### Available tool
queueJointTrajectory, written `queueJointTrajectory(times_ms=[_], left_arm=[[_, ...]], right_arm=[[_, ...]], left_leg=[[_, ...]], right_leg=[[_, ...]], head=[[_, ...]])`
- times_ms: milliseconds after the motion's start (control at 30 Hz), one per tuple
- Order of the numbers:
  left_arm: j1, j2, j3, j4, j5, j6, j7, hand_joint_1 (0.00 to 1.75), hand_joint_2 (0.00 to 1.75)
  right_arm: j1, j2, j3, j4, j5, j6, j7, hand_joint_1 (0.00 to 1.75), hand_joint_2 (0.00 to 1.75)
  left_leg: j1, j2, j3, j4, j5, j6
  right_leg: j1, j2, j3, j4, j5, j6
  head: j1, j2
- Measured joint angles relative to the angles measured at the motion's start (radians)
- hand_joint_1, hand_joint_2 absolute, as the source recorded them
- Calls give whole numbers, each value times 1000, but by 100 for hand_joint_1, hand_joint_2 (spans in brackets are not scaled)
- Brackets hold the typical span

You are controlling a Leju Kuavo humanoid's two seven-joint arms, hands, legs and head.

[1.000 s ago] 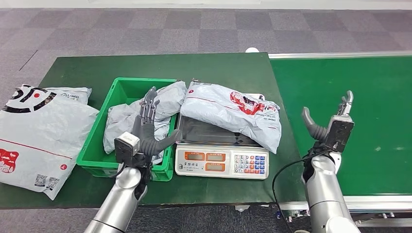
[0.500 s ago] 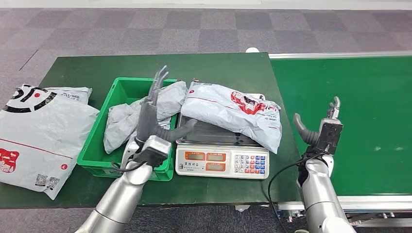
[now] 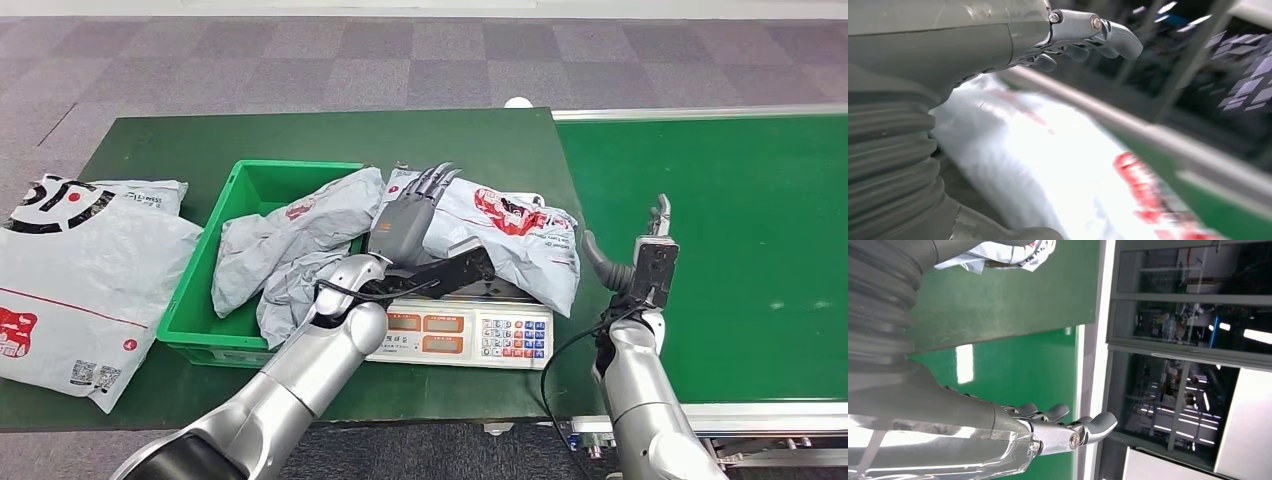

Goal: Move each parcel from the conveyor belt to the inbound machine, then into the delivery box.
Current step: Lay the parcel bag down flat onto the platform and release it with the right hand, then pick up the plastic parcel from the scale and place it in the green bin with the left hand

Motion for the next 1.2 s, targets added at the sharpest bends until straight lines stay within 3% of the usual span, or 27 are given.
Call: queueJointTrajectory(times_ms=[233,500,533,667,1200], left_arm=[[-61,-25,-35,147,-120,43,180,0,175],[-91,-29,-66,206,-173,67,249,0,175],[-93,-29,-69,211,-179,68,255,5,175],[-98,-29,-72,229,-188,67,263,65,175],[-99,-29,-72,260,-189,63,257,65,175]], right_arm=[[-2,9,0,14,-3,-10,0,0,175],[-7,14,0,28,-3,-13,0,0,175],[-8,14,0,30,-3,-14,0,0,175],[-12,15,0,37,-2,-16,0,0,175],[-17,17,0,56,-1,-21,0,0,175]], left_leg=[[0,0,0,0,0,0],[0,0,0,0,0,0],[0,0,0,0,0,0],[0,0,0,0,0,0],[0,0,0,0,0,0]], right_leg=[[0,0,0,0,0,0],[0,0,0,0,0,0],[0,0,0,0,0,0],[0,0,0,0,0,0],[0,0,0,0,0,0]], head=[[0,0],[0,0],[0,0],[0,0],[0,0]])
